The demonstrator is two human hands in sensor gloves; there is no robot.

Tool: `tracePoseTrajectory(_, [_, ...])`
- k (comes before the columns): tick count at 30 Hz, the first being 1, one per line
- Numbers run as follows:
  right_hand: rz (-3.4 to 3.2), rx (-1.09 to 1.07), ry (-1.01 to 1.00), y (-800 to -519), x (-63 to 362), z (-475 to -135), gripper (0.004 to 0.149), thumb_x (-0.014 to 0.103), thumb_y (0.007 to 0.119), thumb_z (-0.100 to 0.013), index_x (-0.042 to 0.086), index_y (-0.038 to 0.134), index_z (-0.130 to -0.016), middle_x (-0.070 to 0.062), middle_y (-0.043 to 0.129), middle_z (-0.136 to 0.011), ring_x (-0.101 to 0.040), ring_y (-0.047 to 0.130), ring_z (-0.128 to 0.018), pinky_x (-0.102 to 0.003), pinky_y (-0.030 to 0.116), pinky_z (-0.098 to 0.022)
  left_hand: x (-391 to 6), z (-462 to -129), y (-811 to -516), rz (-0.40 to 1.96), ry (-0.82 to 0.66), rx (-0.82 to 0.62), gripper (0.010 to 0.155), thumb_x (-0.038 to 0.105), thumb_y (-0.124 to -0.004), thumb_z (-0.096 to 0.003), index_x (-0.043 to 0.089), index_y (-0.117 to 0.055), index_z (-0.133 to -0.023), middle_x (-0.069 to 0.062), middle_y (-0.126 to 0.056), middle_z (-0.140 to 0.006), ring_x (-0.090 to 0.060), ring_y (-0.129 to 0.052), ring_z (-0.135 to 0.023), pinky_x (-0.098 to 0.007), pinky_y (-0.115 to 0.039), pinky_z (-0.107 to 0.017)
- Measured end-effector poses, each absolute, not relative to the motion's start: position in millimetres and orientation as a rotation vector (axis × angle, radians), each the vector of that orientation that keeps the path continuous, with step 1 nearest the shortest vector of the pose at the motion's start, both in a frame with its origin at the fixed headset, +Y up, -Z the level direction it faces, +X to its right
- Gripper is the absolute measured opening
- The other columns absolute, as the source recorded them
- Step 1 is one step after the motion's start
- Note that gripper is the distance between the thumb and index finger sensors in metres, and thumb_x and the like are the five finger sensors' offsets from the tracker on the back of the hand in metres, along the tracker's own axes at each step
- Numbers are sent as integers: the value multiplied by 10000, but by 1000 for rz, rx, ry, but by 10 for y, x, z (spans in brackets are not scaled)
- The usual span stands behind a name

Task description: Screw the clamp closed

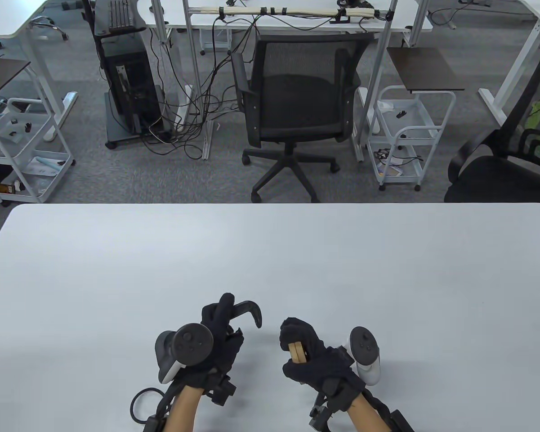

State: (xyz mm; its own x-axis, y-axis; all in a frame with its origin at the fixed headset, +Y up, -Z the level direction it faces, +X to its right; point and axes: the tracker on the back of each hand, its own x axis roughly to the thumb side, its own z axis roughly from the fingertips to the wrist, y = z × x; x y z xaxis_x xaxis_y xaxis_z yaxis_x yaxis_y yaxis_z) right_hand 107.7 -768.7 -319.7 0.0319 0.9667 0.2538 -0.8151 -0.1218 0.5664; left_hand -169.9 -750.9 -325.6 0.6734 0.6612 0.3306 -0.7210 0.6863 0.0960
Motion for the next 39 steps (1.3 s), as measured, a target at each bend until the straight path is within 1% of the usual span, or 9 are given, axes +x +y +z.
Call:
tracePoseTrajectory(10, [1698,837,416,-7787,756,-3110,770,488,933,-455,388,488,-1075,-182,134,-1175,-560,477,-921,-687,625,-533,-1648,-3155,-7583,854,-323,162,865,181,-950,-470,131,-355,-1096,-255,-548,-982,-237,-940,-626,-210,-955,-394])
tracePoseTrajectory(15, [1738,819,366,-7803,692,-3074,804,503,929,-450,388,461,-1093,-191,125,-1173,-566,494,-909,-680,646,-520,-1454,-3098,-7563,825,-390,135,864,183,-952,-470,133,-358,-1096,-253,-550,-982,-238,-940,-625,-209,-956,-392])
tracePoseTrajectory(19, [1653,793,397,-7820,736,-3106,805,495,925,-458,357,463,-1103,-110,168,-1181,-575,470,-918,-693,630,-524,-1270,-3041,-7577,779,-466,88,862,190,-950,-471,135,-359,-1097,-260,-554,-981,-236,-941,-626,-207,-957,-393])
tracePoseTrajectory(23, [1628,675,302,-7825,873,-3163,777,482,955,-430,275,567,-1070,-80,367,-1156,-584,515,-896,-710,647,-490,-1112,-2996,-7586,719,-508,67,871,200,-955,-465,115,-359,-1094,-240,-576,-980,-227,-945,-627,-201,-960,-395])
tracePoseTrajectory(29, [1590,622,340,-7894,956,-3164,771,465,972,-426,231,593,-1055,44,496,-1117,-567,520,-907,-722,643,-491,-1028,-3001,-7595,699,-523,66,872,202,-967,-454,114,-372,-1085,-217,-598,-982,-222,-950,-625,-206,-966,-388])
tracePoseTrajectory(31, [1588,611,343,-7894,945,-3190,765,464,974,-425,222,602,-1048,61,507,-1115,-561,516,-913,-724,640,-492,-1063,-3021,-7572,678,-553,58,911,259,-964,-440,124,-349,-1098,-213,-562,-1022,-278,-917,-684,-264,-953,-423])
tracePoseTrajectory(34, [1590,564,329,-7887,926,-3222,758,467,968,-434,213,601,-1047,59,505,-1115,-560,517,-911,-721,646,-488,-1207,-3028,-7468,619,-580,50,990,404,-911,-439,173,-241,-1131,-203,-363,-1148,-519,-620,-928,-546,-755,-599])
tracePoseTrajectory(35, [1582,537,317,-7893,936,-3231,759,466,969,-430,210,605,-1045,59,509,-1113,-561,518,-909,-722,645,-485,-1301,-3011,-7411,624,-552,103,979,444,-888,-447,187,-245,-1139,-216,-330,-1159,-531,-564,-959,-584,-722,-615])
tracePoseTrajectory(39, [1511,445,288,-7928,1046,-3282,764,469,965,-436,200,595,-1048,48,499,-1115,-565,514,-904,-721,645,-481,-1678,-3013,-7383,834,-399,223,801,519,-826,-479,165,-495,-1117,-245,-529,-1099,-498,-672,-908,-552,-767,-571])
